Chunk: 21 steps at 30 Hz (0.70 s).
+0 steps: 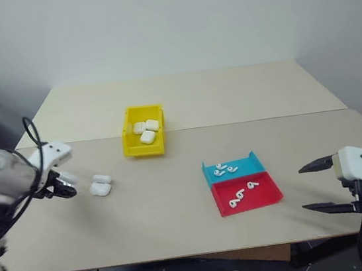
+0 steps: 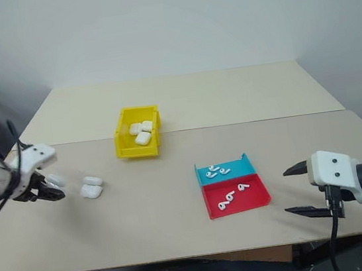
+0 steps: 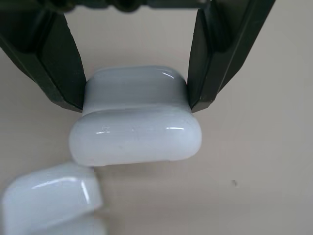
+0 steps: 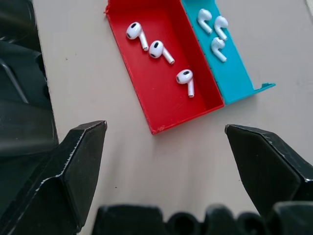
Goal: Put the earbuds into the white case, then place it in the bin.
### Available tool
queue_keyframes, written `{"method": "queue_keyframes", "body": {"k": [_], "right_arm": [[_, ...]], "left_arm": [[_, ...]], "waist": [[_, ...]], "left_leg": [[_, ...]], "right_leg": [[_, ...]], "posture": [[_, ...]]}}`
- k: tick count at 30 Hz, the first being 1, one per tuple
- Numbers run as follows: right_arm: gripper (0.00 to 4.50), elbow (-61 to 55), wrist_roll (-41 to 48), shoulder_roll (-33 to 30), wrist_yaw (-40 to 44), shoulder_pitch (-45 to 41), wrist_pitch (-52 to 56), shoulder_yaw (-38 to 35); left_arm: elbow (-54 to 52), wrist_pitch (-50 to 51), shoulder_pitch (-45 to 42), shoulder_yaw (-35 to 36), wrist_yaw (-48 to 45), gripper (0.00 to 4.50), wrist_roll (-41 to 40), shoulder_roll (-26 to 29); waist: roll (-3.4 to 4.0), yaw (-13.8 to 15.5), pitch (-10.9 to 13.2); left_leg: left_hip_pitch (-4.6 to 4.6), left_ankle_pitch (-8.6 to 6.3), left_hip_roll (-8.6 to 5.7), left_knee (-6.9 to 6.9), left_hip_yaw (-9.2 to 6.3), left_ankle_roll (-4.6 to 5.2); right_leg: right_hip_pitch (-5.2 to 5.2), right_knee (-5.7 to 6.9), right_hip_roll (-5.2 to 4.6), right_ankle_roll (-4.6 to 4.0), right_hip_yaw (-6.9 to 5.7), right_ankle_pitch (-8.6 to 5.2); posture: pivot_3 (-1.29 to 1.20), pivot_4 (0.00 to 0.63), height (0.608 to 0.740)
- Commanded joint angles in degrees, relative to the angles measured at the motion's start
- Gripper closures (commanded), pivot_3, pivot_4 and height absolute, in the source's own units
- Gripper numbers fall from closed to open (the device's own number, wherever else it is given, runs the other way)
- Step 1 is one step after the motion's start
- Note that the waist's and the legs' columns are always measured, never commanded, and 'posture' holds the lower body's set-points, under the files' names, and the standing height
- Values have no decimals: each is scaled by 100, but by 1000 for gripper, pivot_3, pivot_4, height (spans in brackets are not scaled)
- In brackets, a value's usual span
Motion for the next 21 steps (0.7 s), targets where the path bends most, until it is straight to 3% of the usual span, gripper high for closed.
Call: {"method": "queue_keyframes", "body": {"k": [1,5,8,10,15,21], "right_arm": [[0,-5,81,-243,53,-271,143,-116],[0,-96,283,-447,309,-655,251,56],[0,-144,212,-690,425,-1044,307,478],[0,-130,172,-808,501,-1366,282,778],[0,-337,-346,-1007,808,-2739,270,2076],[0,-696,-986,-621,1356,-4077,659,3533]], "left_arm": [[-1507,-147,533,1373,-110,1706,-871,-104],[-2605,-712,1180,2622,493,1706,-1574,-1245],[-2822,-1519,1460,3120,1394,1706,-1934,-2726],[-2900,-1832,1670,3002,1563,1706,-1974,-3050],[-2580,-4037,2403,2646,1383,1706,-2344,-4323],[-2045,-5264,2699,2299,838,1706,-2718,-4705]], "waist": [[2,6,-1],[6,24,-3],[22,22,-12],[14,10,-10],[28,-31,-17],[28,-2,-17]], "left_leg": [[0,0,-1,0,0,0],[12,1,1,4,-4,0],[20,1,0,15,-5,1],[34,0,0,21,-5,2],[44,-4,-1,12,6,6],[41,-4,0,13,4,6]], "right_leg": [[0,1,-2,0,0,0],[12,7,1,5,-4,-3],[25,6,3,8,-1,2],[47,2,1,6,-1,5],[50,-7,-2,-24,9,22],[46,-7,-1,-28,4,24]], "posture": [[0,150,740],[0,150,740],[0,150,740],[0,150,740],[0,150,740],[0,150,740]]}}
